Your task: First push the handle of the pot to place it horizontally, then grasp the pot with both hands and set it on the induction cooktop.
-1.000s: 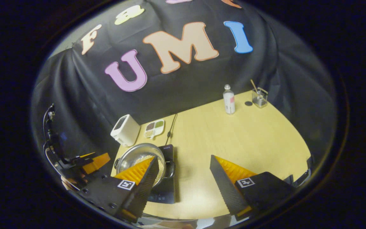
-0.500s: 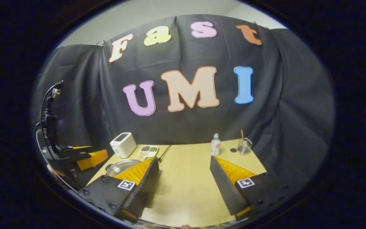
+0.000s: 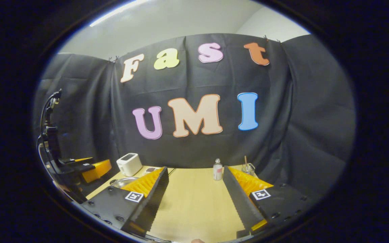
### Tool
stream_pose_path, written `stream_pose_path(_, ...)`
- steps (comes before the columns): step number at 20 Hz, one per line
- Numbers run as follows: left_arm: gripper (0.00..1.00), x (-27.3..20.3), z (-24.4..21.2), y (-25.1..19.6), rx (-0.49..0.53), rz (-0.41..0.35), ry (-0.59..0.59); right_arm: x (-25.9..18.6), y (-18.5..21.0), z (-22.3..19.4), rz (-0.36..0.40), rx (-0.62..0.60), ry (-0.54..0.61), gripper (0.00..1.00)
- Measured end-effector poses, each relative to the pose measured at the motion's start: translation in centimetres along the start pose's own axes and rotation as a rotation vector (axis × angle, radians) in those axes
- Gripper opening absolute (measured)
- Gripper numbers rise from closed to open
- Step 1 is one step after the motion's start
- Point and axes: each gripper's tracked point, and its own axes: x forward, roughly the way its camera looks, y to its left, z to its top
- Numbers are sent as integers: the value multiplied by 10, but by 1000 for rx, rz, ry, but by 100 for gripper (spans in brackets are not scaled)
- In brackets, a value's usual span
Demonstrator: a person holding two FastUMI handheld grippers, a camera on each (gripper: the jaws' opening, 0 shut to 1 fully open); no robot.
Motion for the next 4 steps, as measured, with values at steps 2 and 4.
stream_pose_path(2, 96, -6, 2, 7, 15, 28, -38, -3, -2, 8, -21, 9, -19, 93)
stream_pose_path(4, 97, -11, 1, 11, 23, 46, -61, -7, 1, 6, -18, 25, -23, 93)
